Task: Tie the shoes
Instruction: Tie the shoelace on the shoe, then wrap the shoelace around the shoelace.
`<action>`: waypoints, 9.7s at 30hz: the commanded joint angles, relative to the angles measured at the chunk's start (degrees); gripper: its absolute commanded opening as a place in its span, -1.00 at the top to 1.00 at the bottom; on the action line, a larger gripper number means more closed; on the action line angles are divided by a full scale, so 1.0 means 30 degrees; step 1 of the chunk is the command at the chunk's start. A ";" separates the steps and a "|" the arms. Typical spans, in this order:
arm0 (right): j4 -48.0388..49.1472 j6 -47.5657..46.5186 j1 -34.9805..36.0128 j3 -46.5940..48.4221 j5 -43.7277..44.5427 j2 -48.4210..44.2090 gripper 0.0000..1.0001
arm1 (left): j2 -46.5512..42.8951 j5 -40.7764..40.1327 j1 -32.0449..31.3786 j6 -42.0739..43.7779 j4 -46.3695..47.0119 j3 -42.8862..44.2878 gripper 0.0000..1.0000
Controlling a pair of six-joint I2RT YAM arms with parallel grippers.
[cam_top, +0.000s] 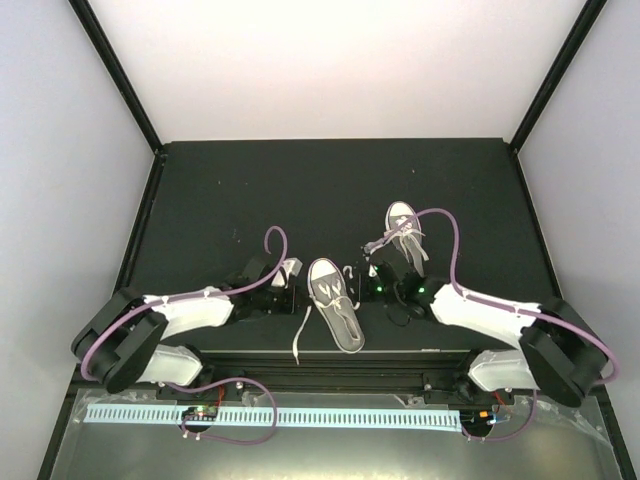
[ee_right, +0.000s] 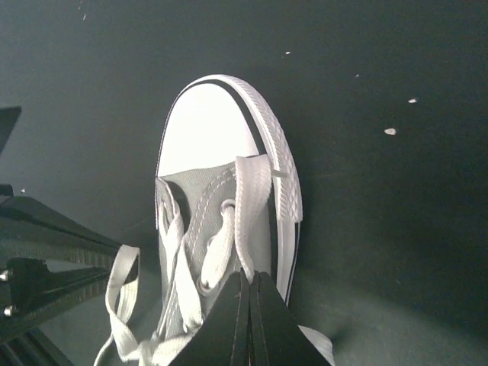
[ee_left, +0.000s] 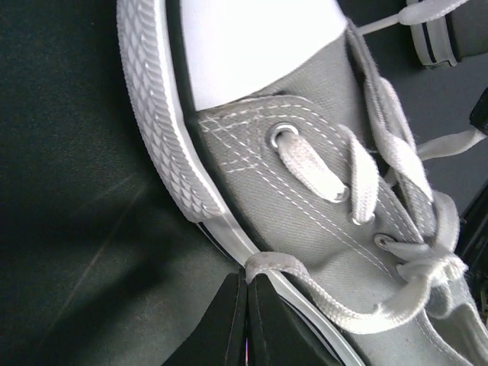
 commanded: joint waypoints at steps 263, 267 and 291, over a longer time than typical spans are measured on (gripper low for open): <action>0.1650 -0.8548 0.1188 0.1216 -0.5283 0.0754 0.97 | -0.3876 0.1619 -0.0401 -0.2428 -0.0941 0.2862 -0.13; 0.1818 -0.8512 0.1186 0.1105 -0.5364 0.0735 0.97 | -0.3685 0.0675 -0.0316 -0.2425 -0.1094 0.2680 -0.12; 0.1830 -0.8597 0.1168 0.1247 -0.5177 0.0796 0.97 | -0.1511 0.2465 -0.0329 -0.3169 0.0840 0.2357 0.28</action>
